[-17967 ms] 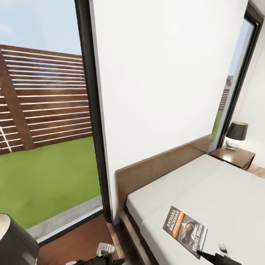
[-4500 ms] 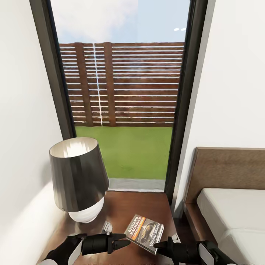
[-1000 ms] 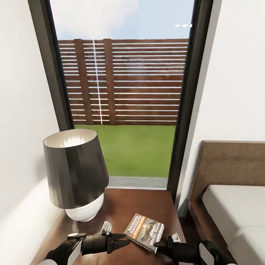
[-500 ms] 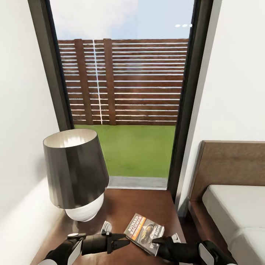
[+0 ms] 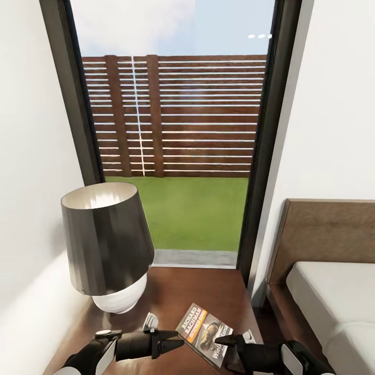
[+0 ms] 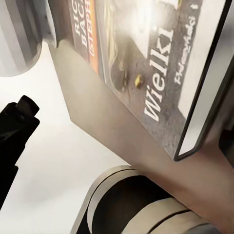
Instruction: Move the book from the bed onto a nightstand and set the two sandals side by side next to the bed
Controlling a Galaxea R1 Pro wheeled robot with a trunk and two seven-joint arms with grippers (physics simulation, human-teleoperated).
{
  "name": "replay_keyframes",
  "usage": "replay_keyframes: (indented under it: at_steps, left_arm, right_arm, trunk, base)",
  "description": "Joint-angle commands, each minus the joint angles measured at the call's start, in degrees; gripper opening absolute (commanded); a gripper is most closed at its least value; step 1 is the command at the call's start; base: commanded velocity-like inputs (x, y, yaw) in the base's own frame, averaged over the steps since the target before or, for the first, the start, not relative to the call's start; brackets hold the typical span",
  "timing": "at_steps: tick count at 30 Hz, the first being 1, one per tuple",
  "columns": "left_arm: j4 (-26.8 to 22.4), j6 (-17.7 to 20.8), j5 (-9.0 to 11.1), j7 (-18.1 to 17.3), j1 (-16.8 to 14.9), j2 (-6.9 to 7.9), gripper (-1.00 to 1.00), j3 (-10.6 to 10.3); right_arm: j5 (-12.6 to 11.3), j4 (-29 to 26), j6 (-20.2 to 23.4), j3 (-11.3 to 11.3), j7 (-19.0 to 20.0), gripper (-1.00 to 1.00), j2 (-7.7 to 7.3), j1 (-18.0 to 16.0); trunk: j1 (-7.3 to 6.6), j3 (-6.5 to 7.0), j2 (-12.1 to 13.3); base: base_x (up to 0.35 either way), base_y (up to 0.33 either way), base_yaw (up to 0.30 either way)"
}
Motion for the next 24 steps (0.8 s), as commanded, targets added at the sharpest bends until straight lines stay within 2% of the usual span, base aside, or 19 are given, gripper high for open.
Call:
replay_keyframes:
  at_steps: [1,6,13,24]
  left_arm:
    - [0.0,0.6,0.6,-0.1,0.0,0.07,1.00,-0.5]
    - [0.0,0.6,0.6,-0.1,0.0,0.07,1.00,-0.5]
    - [0.0,0.6,0.6,0.0,0.0,0.07,1.00,-0.5]
    - [0.0,0.7,0.6,0.1,0.0,0.07,1.00,-0.5]
  right_arm:
    - [0.1,0.0,0.2,-0.1,0.1,1.00,-0.03,0.0]
    - [0.1,0.0,0.2,-0.1,0.1,1.00,-0.03,0.0]
    - [0.1,0.0,0.2,-0.1,0.1,1.00,-0.03,0.0]
    - [0.1,0.0,0.2,-0.1,0.1,1.00,-0.05,0.0]
  trunk:
    - [-0.01,-0.06,0.0]
    - [-0.01,-0.06,0.0]
    - [-0.01,-0.06,0.0]
    - [-0.01,-0.06,0.0]
  base:
    - [0.000,0.000,0.000]
    - [-0.028,0.000,0.000]
    - [-0.234,0.000,0.000]
    - [-0.021,0.000,0.000]
